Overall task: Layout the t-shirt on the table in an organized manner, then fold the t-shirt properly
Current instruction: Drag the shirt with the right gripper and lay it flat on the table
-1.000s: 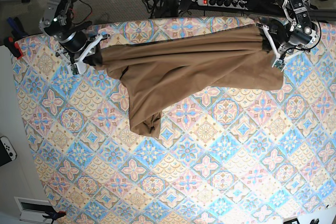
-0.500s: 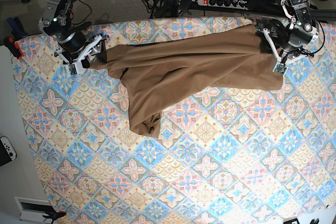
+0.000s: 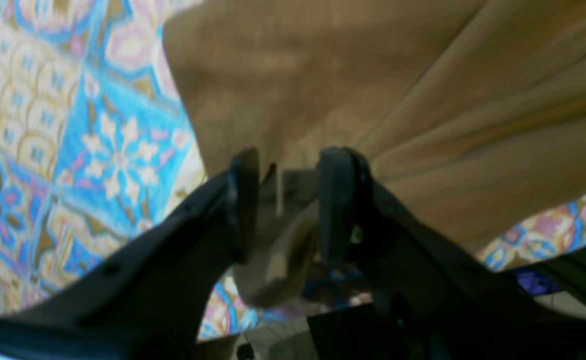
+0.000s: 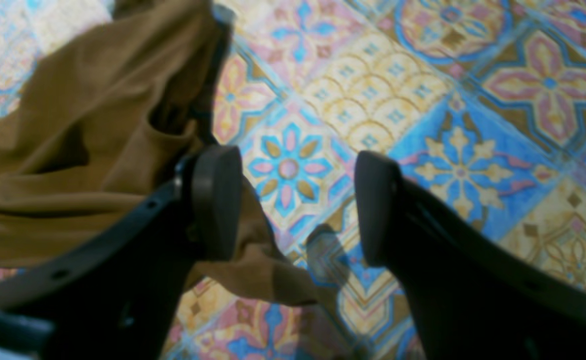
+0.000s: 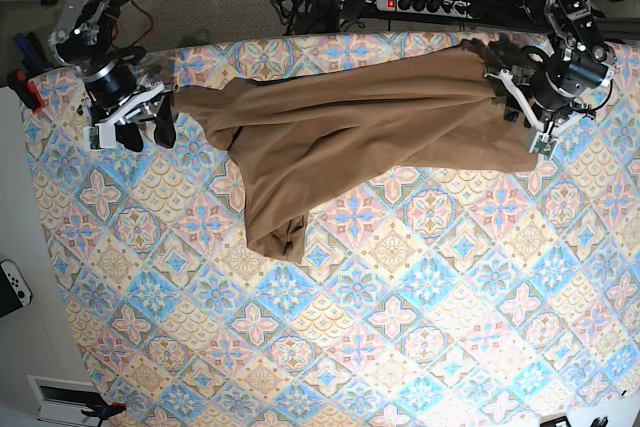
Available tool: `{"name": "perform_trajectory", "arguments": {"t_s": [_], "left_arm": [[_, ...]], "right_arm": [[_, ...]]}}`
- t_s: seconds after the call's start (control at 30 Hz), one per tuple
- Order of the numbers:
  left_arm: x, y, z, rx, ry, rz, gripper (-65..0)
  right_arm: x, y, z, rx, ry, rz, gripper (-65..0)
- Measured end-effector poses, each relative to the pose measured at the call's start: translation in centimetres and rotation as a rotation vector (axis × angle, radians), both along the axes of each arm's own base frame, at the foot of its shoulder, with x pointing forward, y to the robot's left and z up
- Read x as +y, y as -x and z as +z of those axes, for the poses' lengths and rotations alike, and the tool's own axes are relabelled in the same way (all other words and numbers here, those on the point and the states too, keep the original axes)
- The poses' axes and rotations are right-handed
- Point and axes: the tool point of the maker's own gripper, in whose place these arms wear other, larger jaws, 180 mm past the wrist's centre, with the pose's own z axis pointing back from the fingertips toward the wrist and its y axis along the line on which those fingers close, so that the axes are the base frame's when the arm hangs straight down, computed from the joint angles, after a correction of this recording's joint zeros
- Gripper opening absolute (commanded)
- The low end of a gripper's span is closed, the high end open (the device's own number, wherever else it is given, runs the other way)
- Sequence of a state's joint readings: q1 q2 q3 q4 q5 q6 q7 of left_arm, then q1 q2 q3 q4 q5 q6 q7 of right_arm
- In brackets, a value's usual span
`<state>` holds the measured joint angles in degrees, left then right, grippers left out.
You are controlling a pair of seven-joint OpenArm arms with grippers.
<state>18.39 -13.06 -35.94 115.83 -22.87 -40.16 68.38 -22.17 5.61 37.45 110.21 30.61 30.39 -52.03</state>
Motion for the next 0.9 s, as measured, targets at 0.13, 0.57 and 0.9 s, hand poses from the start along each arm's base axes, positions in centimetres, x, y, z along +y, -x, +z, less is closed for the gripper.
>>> {"name": "perform_trajectory", "arguments": {"t_s": [0.13,0.57,0.9], "left_arm": [[0.0,0.3,-0.2,0.011,-0.002,0.002,-45.4],[-0.1,1.1,-0.7,0.032,0.004,0.007,-45.4],[-0.3,1.5,-0.9,0.042,0.010,0.009,-45.4]], "right_arm": [[4.1,-2.5,1.0,-0.048,-0.034,0.116,-30.4],[8.8,-9.5,4.8,-0.132,0.007,0.335,-30.4],[9.3,-11.9,-0.1,0.051,-0.009,0.397,-30.4]]}}
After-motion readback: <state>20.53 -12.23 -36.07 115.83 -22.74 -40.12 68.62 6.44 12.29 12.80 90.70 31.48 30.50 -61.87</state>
